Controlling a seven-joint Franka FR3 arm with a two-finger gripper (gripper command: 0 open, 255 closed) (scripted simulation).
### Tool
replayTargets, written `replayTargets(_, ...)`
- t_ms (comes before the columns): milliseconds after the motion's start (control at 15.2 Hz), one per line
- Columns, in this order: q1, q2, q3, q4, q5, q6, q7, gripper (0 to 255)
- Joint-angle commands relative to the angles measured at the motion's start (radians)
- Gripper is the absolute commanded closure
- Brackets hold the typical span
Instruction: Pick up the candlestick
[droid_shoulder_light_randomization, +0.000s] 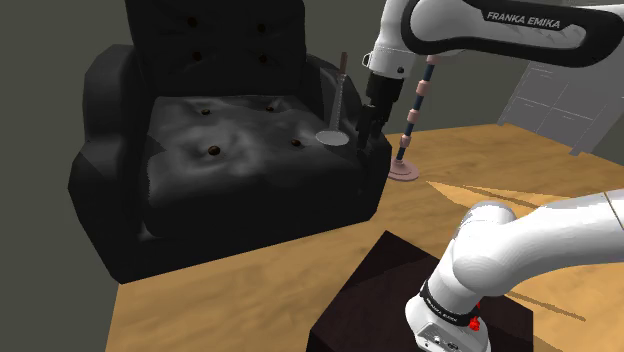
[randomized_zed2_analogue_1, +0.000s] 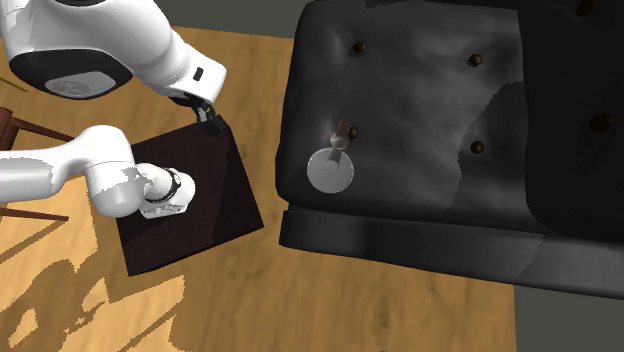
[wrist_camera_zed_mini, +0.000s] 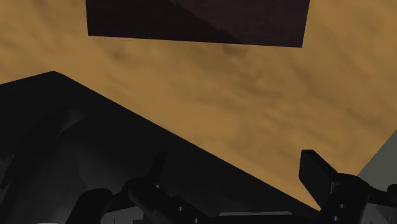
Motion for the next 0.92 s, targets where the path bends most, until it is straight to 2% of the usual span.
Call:
replayTargets(0, 0.0, 0.0, 0.0, 0.0, 0.0, 0.0, 0.0, 0)
replayTargets(462, 0.0, 0.188, -0.123, 0.22, -0.026, 0.006, -0.169, 0)
replayTargets(858, 0.009, 0.375, -0.227, 0.458, 0.001, -0.02, -0.319, 0)
